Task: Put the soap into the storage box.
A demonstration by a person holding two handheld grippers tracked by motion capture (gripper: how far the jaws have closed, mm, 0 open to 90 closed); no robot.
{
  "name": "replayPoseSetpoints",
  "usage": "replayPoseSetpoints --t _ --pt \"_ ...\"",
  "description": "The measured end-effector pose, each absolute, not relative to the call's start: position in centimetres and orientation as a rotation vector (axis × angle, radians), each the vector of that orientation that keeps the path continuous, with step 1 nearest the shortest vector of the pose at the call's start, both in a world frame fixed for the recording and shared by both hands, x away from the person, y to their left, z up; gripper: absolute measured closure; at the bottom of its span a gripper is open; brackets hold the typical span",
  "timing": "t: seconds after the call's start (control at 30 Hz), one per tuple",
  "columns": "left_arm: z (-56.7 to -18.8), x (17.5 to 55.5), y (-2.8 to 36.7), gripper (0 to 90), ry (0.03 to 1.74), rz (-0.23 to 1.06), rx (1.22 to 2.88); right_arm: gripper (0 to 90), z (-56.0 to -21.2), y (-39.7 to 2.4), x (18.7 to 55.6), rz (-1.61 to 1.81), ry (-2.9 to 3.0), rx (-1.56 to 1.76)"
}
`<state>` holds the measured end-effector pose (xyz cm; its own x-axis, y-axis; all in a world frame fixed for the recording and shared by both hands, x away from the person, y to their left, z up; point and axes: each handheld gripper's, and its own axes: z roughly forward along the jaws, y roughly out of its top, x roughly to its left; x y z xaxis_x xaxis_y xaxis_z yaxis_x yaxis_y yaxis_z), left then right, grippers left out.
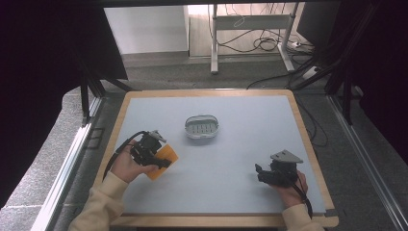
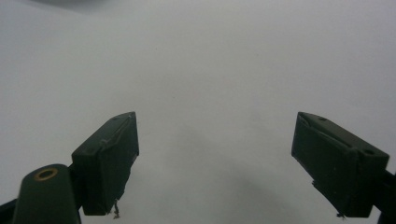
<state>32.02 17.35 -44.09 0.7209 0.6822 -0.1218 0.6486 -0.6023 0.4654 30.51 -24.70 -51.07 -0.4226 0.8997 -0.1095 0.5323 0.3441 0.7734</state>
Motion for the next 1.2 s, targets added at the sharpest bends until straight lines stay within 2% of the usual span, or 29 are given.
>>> replayPoseSetpoints --t 1.2 --pt "-42.3 35.9 15.7 61.9 0.929 0.104 2.48 15.2 -51.3 -24.7 30.6 0.882 2.091 1.244"
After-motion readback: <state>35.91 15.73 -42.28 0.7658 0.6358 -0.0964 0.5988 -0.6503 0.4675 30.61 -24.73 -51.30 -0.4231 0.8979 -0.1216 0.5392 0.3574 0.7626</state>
